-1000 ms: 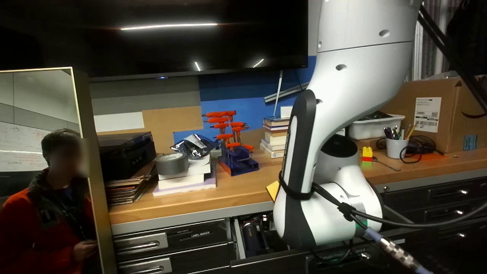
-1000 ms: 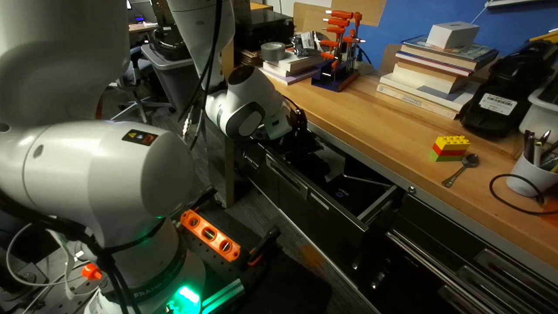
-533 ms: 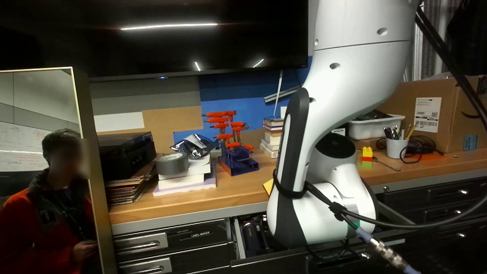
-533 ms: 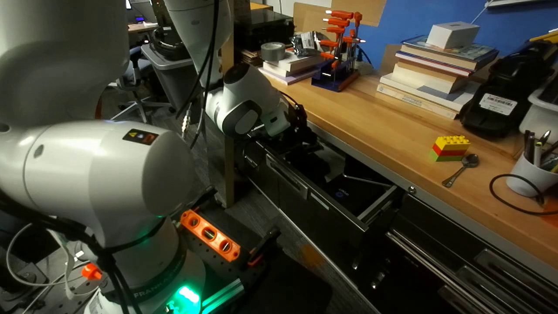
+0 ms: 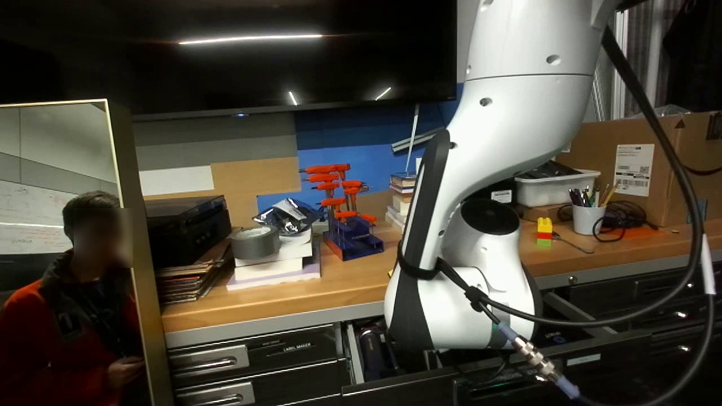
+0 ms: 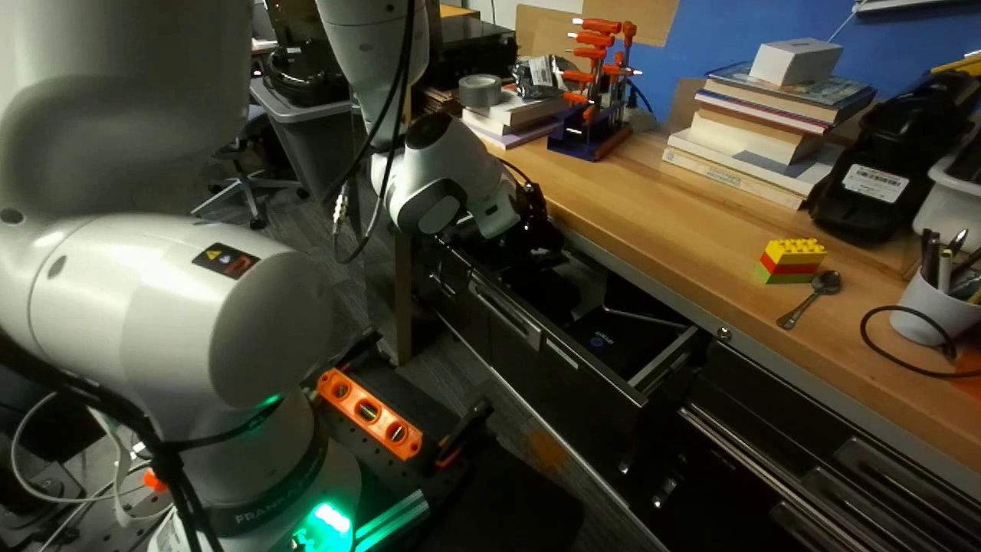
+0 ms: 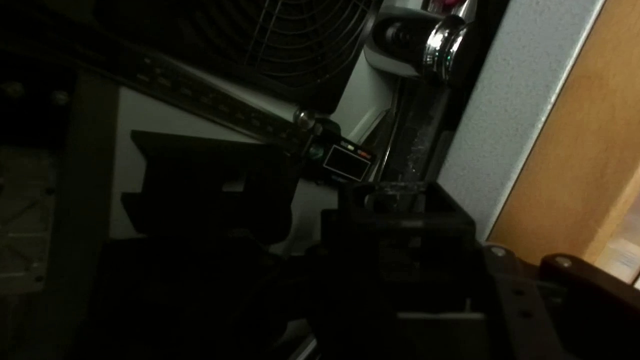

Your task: Place the black objects inside the open drawer, push the drawer closed

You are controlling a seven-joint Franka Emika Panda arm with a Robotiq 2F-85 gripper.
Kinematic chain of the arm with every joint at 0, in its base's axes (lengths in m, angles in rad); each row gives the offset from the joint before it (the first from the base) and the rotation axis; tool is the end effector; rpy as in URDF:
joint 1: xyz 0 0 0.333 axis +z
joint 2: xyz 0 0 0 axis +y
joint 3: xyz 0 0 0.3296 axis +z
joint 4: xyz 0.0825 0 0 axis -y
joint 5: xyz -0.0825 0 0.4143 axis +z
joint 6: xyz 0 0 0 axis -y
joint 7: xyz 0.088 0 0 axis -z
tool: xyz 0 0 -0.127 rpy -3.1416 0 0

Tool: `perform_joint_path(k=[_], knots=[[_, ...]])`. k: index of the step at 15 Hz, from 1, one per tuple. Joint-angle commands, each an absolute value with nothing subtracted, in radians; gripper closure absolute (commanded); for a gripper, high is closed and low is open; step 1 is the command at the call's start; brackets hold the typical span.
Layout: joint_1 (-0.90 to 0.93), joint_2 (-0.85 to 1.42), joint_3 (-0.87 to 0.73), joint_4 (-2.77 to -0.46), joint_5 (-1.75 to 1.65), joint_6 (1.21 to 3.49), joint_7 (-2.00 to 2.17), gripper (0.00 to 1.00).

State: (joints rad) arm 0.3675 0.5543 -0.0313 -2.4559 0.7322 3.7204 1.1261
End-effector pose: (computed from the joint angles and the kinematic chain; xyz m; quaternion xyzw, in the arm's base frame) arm 0.4977 0.0714 0.1279 -0.6757 0.6547 -0.3013 0.1550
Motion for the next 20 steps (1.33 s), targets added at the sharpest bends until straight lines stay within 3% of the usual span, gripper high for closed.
perform_joint_path(k=[1, 7, 8, 9, 11, 13, 16, 20], knots=[[0.316, 0.591, 0.01, -2.404, 0.771, 3.736, 1.05, 0.75], [0.284, 0.621, 0.026, -2.384, 0.785, 3.737, 1.008, 0.75], [0.282, 0.621, 0.027, -2.382, 0.788, 3.734, 1.003, 0.69], [0.28, 0.623, 0.03, -2.381, 0.791, 3.734, 0.999, 0.25], [0.285, 0.625, 0.029, -2.376, 0.811, 3.729, 0.982, 0.19], [0.289, 0.629, 0.029, -2.375, 0.836, 3.726, 0.963, 0.03], [0.3, 0.624, 0.028, -2.372, 0.887, 3.723, 0.915, 0.0], [0.453, 0.586, -0.096, -2.368, 1.05, 3.648, 0.761, 0.0]])
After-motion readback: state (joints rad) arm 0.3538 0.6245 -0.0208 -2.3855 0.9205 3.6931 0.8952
